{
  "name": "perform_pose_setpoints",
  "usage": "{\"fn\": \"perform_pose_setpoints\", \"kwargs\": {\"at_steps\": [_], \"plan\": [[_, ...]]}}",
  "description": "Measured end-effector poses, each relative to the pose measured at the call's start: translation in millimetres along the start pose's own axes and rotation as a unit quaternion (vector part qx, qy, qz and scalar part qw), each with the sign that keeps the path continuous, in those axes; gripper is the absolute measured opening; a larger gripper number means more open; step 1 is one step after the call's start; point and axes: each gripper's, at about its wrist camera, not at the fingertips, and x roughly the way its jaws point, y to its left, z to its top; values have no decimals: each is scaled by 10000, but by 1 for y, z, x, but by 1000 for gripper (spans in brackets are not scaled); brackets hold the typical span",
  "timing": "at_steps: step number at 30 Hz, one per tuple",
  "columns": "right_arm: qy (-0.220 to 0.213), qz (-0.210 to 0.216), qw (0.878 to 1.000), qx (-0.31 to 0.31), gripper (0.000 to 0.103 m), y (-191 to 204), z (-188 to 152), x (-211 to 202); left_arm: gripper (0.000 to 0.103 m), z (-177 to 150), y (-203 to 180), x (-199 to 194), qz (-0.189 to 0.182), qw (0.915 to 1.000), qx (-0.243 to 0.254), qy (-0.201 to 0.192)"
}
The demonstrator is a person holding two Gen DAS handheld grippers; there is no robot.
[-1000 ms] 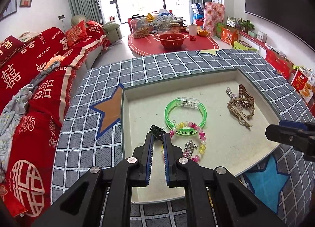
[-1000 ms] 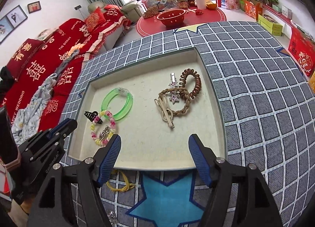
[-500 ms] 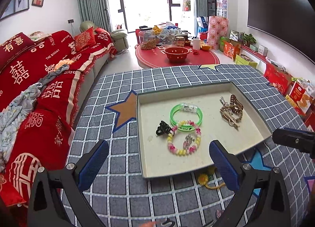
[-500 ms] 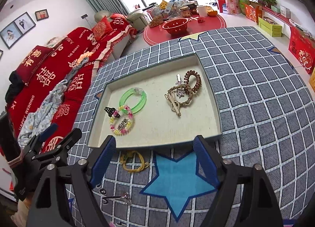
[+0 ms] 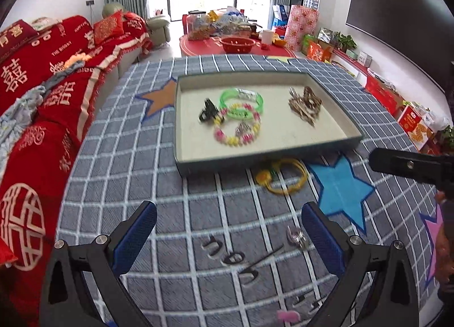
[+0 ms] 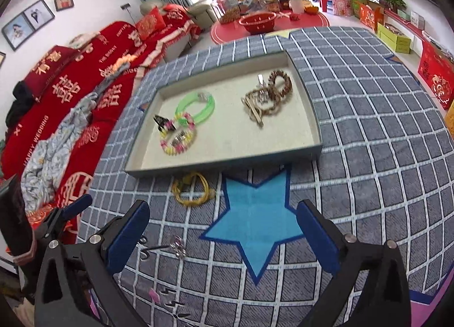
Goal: Organize jewelry
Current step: 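Move both tools back over the heart pendant and yellow hair tie, then grasp the yellow hair tie with the right gripper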
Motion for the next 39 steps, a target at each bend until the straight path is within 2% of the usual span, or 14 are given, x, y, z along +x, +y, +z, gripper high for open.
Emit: {"fn": "perform_pose_setpoints", "kwargs": {"at_steps": [5,12,22,27,34,39], "plan": [[227,-14,9997,22,103,-6,-7,15,103,-19,-9,7,-88,9996,-134,220],[522,2,9984,-202,103,1,0,40,103,-34,-12,11,-61,9981,-529,298],[891,33,9931,-767,101,34,13,86,103,-47,-19,18,42,9976,-517,462],[995,-229,9891,-1064,82,49,13,102,103,-49,-20,21,78,9973,-518,507],[978,-539,9836,-1416,76,68,12,109,103,-52,-19,24,119,9971,-511,553],[899,-891,9771,-1709,53,80,9,112,103,-50,-20,29,129,9969,-509,593]]}}
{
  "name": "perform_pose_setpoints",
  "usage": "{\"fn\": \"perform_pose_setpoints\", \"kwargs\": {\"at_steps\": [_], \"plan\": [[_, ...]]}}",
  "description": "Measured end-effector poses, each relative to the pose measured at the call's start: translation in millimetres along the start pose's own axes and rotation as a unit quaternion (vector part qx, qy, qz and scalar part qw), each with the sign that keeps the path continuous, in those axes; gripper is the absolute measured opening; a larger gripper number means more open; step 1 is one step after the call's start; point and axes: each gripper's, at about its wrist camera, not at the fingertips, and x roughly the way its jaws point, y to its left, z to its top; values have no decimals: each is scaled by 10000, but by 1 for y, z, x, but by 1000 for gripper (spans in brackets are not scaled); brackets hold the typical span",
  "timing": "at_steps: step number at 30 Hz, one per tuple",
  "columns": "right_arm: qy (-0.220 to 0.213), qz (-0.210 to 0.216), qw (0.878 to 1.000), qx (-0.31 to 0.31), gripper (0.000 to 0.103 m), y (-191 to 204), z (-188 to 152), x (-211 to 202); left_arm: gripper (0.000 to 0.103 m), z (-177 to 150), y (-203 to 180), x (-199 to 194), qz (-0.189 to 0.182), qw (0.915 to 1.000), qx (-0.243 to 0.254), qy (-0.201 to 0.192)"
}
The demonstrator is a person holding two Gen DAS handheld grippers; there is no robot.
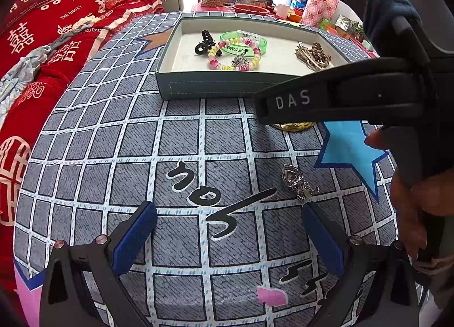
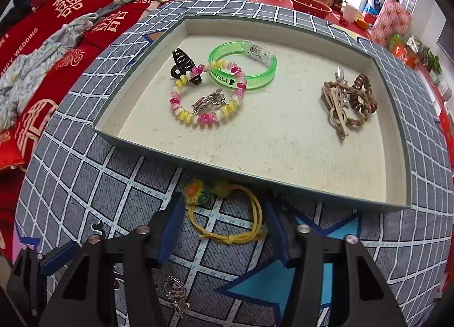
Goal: Organize jewelry
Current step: 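Grasp the yellow hair tie with the right gripper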
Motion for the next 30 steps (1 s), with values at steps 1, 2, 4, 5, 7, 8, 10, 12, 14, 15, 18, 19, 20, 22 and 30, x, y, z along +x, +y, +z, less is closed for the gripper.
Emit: {"fn": "perform_pose_setpoints", "kwargs": {"at_steps": [1,2,4,5,7,8,10,12,14,15,18,19,20,22,30], "plan": [[-7,4,10000,-7,50,0,0,0,103,0,-1,0,0,10000,9,0],[-21,6,10000,4,45,0,0,0,103,2,-1,1,2,10000,18,2],[-48,-27,10000,39,36,-2,0,-1,103,3,-3,3,8,10000,36,8],[-59,-32,10000,73,31,-4,-1,-2,103,4,-3,3,23,10000,49,6],[-78,-58,9999,121,19,-8,-1,-2,103,5,-5,4,41,10000,66,2],[-83,-74,9998,169,13,-12,-2,-3,103,6,-6,6,40,10000,77,3],[-83,105,9994,329,13,-19,-2,-3,103,8,-7,7,51,9999,109,0],[-72,190,9988,451,13,-25,-3,-4,103,9,-9,9,63,9998,164,-4],[-79,184,9986,492,13,-30,-6,-5,103,10,-12,9,56,9997,220,-15],[-82,189,9985,507,13,-31,-7,-6,103,10,-14,9,91,9995,284,-54],[-108,274,9978,587,13,-37,-11,-7,94,11,-20,8,54,9991,425,-77],[-113,306,9975,624,13,-39,-12,-8,86,12,-23,8,88,9987,501,-97],[-117,346,9971,672,13,-42,-13,-8,82,12,-25,8,98,9983,566,-116],[-123,400,9964,744,13,-45,-13,-8,76,12,-29,7,32,9978,661,-107],[-182,490,9939,969,13,-59,-22,-15,74,20,-30,9,-122,9974,711,-43]]}}
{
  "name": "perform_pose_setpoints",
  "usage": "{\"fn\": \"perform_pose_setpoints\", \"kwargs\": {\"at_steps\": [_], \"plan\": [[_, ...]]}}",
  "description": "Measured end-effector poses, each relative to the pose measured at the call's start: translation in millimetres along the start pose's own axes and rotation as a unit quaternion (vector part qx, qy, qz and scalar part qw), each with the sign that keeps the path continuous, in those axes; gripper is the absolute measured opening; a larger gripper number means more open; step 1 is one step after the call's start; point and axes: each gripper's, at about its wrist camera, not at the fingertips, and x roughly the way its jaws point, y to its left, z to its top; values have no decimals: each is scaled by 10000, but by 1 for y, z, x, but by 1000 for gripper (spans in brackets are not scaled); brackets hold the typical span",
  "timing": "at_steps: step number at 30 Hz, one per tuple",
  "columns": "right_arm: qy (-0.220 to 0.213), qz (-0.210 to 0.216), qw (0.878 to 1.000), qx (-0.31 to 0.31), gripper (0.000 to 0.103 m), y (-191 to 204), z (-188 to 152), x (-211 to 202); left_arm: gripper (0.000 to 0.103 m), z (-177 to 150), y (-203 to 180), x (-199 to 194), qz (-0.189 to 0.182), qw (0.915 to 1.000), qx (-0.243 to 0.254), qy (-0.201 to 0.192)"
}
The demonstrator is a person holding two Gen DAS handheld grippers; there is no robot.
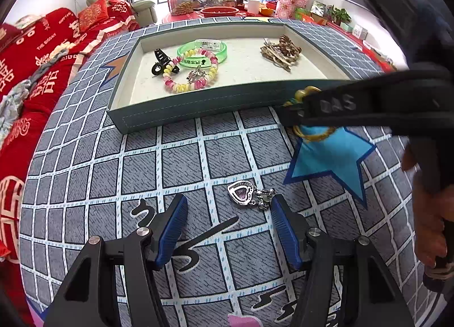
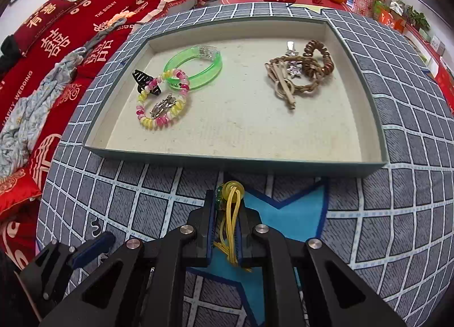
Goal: Organize jewelry
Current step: 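Grasp the yellow hair tie with the right gripper, then grasp the silver heart pendant with the left gripper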
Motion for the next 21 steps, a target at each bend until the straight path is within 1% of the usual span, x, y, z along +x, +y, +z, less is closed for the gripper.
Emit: {"fn": "perform_pose_setpoints", "kwargs": {"at_steps": [5,9,13,16,20,21], "plan": [[-80,57,9998,176,13,-12,-3,-8,74,6,2,5,-33,10000,43,22],[-129,115,9994,300,13,-23,-8,-15,74,8,4,4,-138,9999,24,3],[-186,159,9991,357,13,-28,-14,-23,74,9,5,8,-308,9990,315,48],[-222,182,9988,386,13,-30,-17,-28,74,10,3,8,-308,9979,568,47],[-237,234,9985,432,12,-31,-23,-31,74,10,1,8,-340,9974,632,48],[-240,238,9985,436,12,-31,-24,-32,72,9,1,8,-321,9974,647,27]]}}
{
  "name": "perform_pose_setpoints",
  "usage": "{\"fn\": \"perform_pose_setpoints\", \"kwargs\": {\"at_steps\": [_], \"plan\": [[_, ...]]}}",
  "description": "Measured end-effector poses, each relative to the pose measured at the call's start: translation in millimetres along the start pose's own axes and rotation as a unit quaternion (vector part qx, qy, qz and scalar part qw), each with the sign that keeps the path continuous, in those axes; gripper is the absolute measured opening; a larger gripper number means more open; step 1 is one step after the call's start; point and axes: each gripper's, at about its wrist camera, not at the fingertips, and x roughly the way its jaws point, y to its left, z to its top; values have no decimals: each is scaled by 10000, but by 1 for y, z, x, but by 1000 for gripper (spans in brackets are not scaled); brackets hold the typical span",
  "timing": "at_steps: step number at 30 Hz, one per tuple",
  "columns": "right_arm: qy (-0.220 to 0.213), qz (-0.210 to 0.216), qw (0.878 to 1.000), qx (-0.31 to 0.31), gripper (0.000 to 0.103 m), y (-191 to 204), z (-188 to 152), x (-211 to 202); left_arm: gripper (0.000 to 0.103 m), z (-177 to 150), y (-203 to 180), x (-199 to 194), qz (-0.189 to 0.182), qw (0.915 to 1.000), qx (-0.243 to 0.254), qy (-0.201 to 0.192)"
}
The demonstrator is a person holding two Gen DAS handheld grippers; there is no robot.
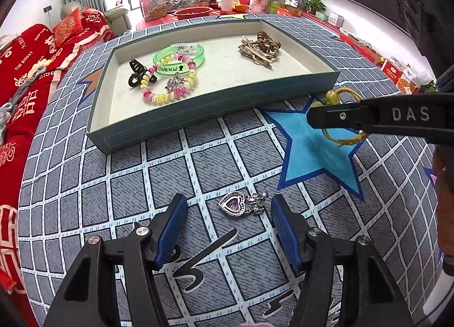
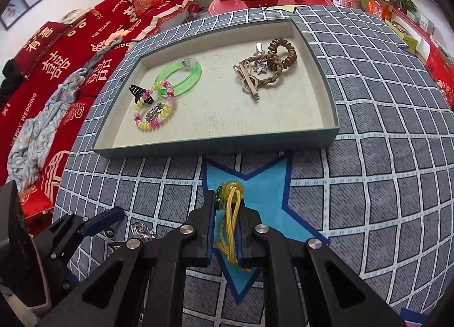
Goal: Organize jewelry
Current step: 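Grasp the silver heart pendant with the left gripper, then carry the heart pendant and yellow hair tie into the tray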
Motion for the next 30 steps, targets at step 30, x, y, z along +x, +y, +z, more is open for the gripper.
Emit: {"fn": "perform_pose_setpoints", "kwargs": {"at_steps": [30], "plan": [[-320,-1,9994,104,12,-5,-14,-48,45,21,35,-55,-101,9965,-350,-753]]}}
